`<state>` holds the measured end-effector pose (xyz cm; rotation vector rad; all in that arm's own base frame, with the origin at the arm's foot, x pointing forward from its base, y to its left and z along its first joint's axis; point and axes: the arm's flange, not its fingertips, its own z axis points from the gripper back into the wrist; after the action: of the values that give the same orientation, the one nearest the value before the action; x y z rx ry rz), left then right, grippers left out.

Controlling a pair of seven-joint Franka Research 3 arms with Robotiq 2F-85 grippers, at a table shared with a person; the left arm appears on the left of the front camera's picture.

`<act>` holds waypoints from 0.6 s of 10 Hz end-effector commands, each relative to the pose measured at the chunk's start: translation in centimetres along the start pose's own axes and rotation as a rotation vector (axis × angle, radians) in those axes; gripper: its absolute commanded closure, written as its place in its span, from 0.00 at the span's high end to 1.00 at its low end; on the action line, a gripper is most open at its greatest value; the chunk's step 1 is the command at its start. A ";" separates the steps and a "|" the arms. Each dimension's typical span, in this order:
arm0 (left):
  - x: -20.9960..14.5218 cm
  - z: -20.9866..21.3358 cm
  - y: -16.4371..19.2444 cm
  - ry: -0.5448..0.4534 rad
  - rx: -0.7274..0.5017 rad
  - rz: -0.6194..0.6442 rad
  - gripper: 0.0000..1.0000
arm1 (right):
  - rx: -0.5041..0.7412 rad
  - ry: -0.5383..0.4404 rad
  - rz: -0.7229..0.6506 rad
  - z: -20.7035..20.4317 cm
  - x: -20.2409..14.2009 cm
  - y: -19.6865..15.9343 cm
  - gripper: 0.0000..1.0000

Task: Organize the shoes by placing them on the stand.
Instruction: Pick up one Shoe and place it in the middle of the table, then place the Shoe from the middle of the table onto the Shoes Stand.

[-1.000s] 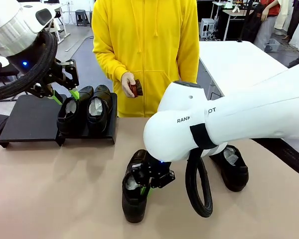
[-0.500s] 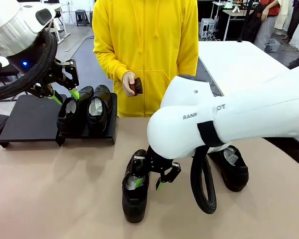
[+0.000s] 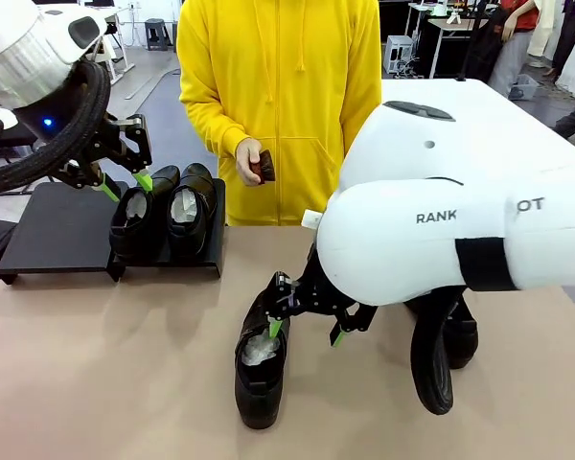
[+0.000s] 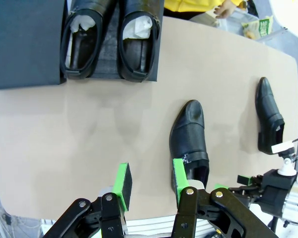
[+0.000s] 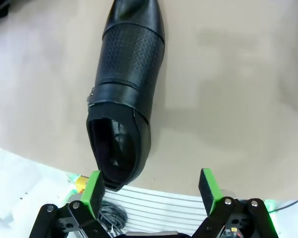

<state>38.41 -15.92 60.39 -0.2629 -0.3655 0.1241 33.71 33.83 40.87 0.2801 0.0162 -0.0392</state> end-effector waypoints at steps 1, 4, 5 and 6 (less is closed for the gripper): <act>0.1 0.0 0.1 -0.003 -0.017 -0.003 0.46 | 0.014 0.017 -0.011 -1.5 1.1 0.6 1.00; 0.1 0.0 0.1 -0.003 -0.017 -0.003 0.46 | 0.014 0.017 -0.011 -1.5 1.1 0.6 1.00; 0.1 0.0 0.1 -0.003 -0.017 -0.003 0.46 | 0.014 0.017 -0.011 -1.5 1.1 0.6 1.00; 0.1 0.0 0.1 -0.003 -0.017 -0.003 0.46 | 0.014 0.017 -0.011 -1.5 1.1 0.6 1.00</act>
<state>38.41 -15.92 60.39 -0.2629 -0.3655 0.1241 34.71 34.61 39.39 0.2827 0.0444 -0.0444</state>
